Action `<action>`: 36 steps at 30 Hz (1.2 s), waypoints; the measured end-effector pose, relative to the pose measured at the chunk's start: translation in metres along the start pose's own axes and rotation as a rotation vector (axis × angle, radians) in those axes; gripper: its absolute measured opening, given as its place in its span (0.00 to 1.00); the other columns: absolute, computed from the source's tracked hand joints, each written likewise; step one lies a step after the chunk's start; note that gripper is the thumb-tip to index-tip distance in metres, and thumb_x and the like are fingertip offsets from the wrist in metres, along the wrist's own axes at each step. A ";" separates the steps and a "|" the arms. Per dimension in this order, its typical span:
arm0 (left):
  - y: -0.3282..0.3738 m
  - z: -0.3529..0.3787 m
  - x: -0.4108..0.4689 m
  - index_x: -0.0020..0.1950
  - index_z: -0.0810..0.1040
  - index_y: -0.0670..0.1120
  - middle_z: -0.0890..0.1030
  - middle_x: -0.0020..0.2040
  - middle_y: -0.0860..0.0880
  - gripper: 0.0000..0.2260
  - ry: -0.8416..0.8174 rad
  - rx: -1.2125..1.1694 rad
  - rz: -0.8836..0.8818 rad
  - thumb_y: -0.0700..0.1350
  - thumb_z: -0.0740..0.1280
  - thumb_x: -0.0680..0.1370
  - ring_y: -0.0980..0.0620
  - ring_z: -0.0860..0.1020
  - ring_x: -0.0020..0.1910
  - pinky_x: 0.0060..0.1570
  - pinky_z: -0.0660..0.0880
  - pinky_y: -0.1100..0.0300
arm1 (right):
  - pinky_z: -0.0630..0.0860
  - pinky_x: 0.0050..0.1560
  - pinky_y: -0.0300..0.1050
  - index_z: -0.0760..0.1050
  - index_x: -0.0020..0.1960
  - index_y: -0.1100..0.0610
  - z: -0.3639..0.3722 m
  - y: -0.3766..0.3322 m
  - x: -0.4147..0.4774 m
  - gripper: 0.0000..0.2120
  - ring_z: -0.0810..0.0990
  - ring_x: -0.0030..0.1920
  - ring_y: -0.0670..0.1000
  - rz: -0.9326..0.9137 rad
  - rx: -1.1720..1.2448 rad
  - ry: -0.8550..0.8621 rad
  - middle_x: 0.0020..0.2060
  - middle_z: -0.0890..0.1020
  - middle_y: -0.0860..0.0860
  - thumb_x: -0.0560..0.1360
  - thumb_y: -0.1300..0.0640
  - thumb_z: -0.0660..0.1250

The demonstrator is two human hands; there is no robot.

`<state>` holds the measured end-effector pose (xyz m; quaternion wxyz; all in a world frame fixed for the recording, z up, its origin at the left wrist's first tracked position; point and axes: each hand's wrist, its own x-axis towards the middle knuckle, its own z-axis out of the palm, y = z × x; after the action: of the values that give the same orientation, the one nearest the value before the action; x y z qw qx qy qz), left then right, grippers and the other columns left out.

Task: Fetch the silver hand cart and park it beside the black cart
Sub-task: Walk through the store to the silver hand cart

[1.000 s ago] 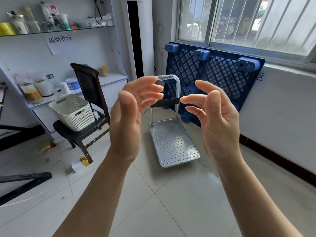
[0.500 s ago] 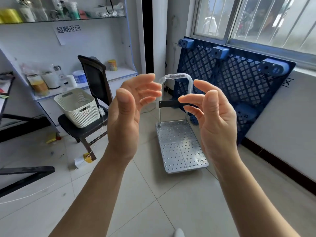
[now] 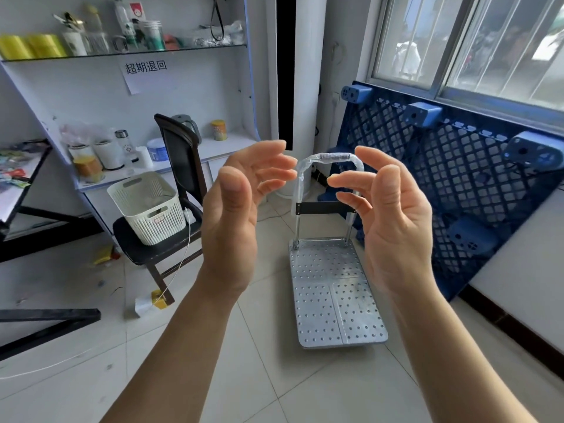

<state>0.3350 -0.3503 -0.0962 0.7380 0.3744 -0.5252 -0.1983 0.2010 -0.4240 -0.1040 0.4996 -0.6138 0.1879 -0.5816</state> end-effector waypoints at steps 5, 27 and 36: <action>-0.025 0.003 0.023 0.57 0.76 0.44 0.81 0.50 0.48 0.32 0.039 0.014 0.009 0.70 0.59 0.70 0.45 0.78 0.52 0.59 0.71 0.45 | 0.77 0.52 0.45 0.75 0.57 0.52 -0.006 0.023 0.030 0.26 0.83 0.49 0.51 0.015 0.006 -0.013 0.40 0.85 0.49 0.69 0.35 0.61; -0.127 -0.123 0.181 0.57 0.76 0.45 0.81 0.50 0.47 0.32 0.052 0.021 0.016 0.70 0.58 0.70 0.45 0.78 0.52 0.60 0.72 0.47 | 0.77 0.51 0.43 0.75 0.56 0.52 0.113 0.145 0.181 0.27 0.83 0.48 0.50 0.044 0.009 -0.018 0.40 0.85 0.49 0.68 0.34 0.61; -0.165 -0.178 0.234 0.57 0.76 0.45 0.80 0.51 0.47 0.31 0.031 -0.006 0.000 0.70 0.58 0.71 0.45 0.78 0.52 0.60 0.72 0.48 | 0.76 0.48 0.39 0.75 0.56 0.53 0.163 0.189 0.226 0.26 0.83 0.46 0.48 0.065 0.003 -0.001 0.39 0.85 0.50 0.67 0.35 0.62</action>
<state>0.6028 -0.5548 -0.1047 0.7471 0.3754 -0.5131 -0.1941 0.4712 -0.6247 -0.1134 0.5192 -0.6071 0.2066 -0.5649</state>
